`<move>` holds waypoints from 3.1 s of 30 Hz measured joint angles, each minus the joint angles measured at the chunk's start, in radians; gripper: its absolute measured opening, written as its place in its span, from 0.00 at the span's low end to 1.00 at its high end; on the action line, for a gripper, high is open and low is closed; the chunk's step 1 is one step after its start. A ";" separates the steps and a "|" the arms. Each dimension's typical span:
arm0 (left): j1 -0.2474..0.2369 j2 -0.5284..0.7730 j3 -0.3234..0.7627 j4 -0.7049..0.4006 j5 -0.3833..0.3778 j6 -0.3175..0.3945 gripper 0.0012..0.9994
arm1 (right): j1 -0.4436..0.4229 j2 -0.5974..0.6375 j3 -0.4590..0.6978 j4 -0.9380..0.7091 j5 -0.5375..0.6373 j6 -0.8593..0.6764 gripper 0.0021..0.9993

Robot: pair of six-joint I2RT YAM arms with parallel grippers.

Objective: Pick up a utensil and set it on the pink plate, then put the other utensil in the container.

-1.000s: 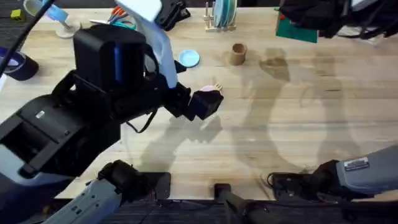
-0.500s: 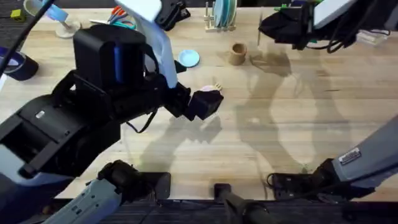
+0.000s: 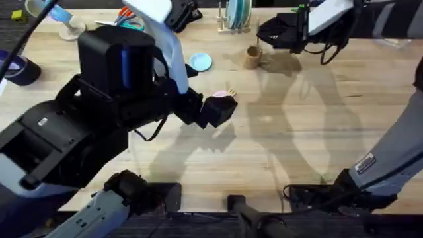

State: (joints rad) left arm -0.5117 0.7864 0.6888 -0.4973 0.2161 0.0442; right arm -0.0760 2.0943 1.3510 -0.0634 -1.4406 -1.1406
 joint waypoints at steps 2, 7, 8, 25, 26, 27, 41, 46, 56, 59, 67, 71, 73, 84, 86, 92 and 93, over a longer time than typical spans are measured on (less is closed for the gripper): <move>0.000 0.000 0.000 0.000 0.000 0.000 1.00 | 0.003 0.004 0.000 0.032 0.000 0.022 0.03; 0.000 0.000 0.000 0.000 0.000 0.000 1.00 | 0.003 0.006 0.000 0.061 -0.011 0.068 0.03; 0.000 0.000 0.000 0.000 0.000 0.000 1.00 | 0.003 0.008 0.000 0.062 -0.016 0.075 0.03; 0.000 0.000 0.000 0.000 0.000 0.000 1.00 | 0.003 0.116 0.000 0.146 -0.049 0.135 0.03; 0.000 0.000 0.000 0.000 0.000 0.000 1.00 | 0.003 0.125 0.000 0.146 -0.049 0.137 0.03; 0.000 0.000 0.000 0.000 0.000 0.000 1.00 | 0.003 0.135 0.000 0.146 -0.050 0.139 0.03; 0.000 0.000 0.000 0.000 0.000 0.000 1.00 | 0.003 0.201 0.000 0.148 -0.064 0.155 0.04; 0.000 0.000 0.000 0.000 0.000 0.000 1.00 | 0.003 0.201 0.000 0.149 -0.067 0.166 0.27; 0.000 0.000 0.000 0.000 0.000 0.000 1.00 | -0.019 0.201 0.001 0.149 -0.081 0.256 0.94; 0.000 0.000 0.000 0.000 0.000 0.000 1.00 | -0.033 0.201 0.011 0.148 -0.082 0.338 0.99; 0.000 0.000 0.000 0.000 0.000 0.000 1.00 | -0.050 0.201 0.092 0.148 -0.082 0.655 1.00; 0.000 0.000 0.000 0.000 0.000 0.000 1.00 | -0.050 0.201 0.134 0.146 -0.082 0.847 1.00; 0.000 0.000 0.000 0.000 0.000 0.000 1.00 | -0.050 0.200 0.151 0.147 -0.082 0.920 0.99; 0.000 0.000 0.000 0.000 0.000 0.000 1.00 | -0.042 0.018 0.154 0.097 0.005 1.033 0.99; 0.000 0.000 0.000 0.000 0.000 0.000 1.00 | -0.040 -0.038 0.157 0.038 0.028 1.033 0.99; 0.000 0.000 0.000 0.000 0.000 0.000 1.00 | -0.036 -0.186 0.161 -0.363 0.188 0.882 0.99; 0.000 0.000 0.000 0.000 0.000 0.000 1.00 | -0.035 -0.210 0.161 -0.446 0.234 0.840 0.99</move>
State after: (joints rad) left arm -0.5117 0.7864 0.6888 -0.4973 0.2161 0.0443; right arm -0.1108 1.8847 1.5116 -0.5096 -1.2067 -0.3003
